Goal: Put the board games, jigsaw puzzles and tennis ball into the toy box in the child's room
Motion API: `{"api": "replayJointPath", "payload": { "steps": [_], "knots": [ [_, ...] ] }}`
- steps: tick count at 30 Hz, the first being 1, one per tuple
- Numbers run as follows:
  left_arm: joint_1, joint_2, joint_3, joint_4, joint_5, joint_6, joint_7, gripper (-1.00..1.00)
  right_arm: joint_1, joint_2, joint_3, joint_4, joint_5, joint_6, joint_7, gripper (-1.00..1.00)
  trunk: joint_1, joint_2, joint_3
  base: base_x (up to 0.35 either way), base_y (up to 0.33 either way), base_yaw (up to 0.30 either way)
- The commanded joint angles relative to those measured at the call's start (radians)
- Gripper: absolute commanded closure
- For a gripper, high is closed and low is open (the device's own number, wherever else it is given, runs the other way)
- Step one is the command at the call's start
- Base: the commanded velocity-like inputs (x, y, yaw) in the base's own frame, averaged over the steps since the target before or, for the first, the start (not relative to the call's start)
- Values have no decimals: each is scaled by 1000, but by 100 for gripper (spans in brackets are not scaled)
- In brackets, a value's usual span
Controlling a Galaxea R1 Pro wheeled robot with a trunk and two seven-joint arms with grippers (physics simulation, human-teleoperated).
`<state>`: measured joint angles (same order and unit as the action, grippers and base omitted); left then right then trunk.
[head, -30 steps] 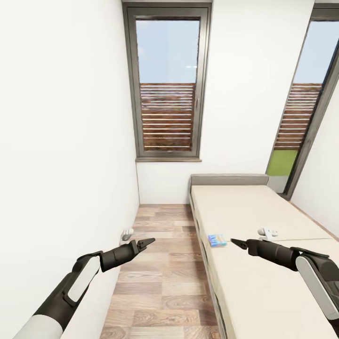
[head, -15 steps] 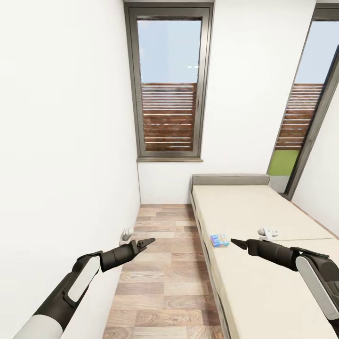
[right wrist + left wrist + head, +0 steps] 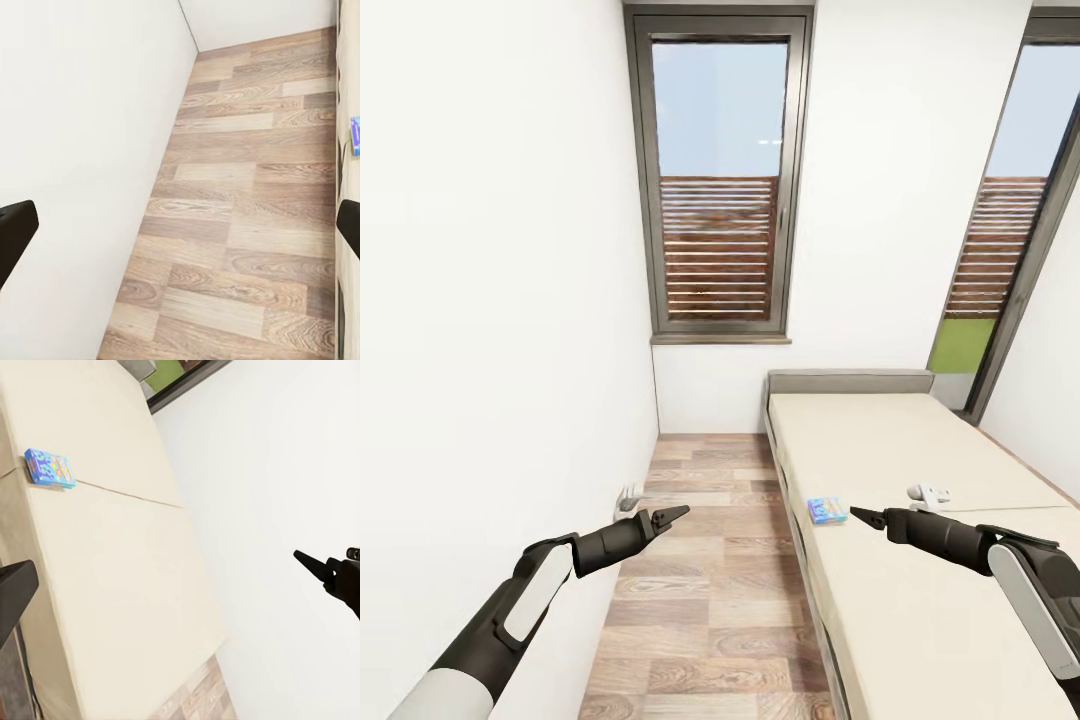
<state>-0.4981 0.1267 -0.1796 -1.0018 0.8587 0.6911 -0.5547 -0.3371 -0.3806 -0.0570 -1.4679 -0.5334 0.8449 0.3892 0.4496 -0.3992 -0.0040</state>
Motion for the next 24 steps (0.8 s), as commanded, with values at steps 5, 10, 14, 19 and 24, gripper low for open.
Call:
{"api": "replayJointPath", "payload": {
  "steps": [5, 10, 14, 19, 24],
  "knots": [
    [0, 1, -1, 0, 7, 5, 1, -100, 0, 0, -1, 0, 3, 5, 6, -100, 0, -1, 0, 0, 1, 0],
    [0, 1, -1, 0, 7, 5, 1, -100, 0, 0, -1, 0, 3, 5, 5, -100, 0, -1, 0, 13, 14, 0],
    [0, 1, -2, 0, 7, 4, 1, -100, 0, 0, -1, 0, 3, 5, 5, -100, 0, -1, 0, 99, 90, 0],
    [0, 1, -2, -1, 7, 4, 1, -100, 0, 0, -1, 0, 3, 5, 5, -100, 0, -1, 0, 141, 106, 0],
    [0, 1, -3, -1, 6, 4, 1, -100, 0, 0, -1, 0, 3, 5, 6, -100, 0, -1, 0, 80, 55, 0]
  ]
}}
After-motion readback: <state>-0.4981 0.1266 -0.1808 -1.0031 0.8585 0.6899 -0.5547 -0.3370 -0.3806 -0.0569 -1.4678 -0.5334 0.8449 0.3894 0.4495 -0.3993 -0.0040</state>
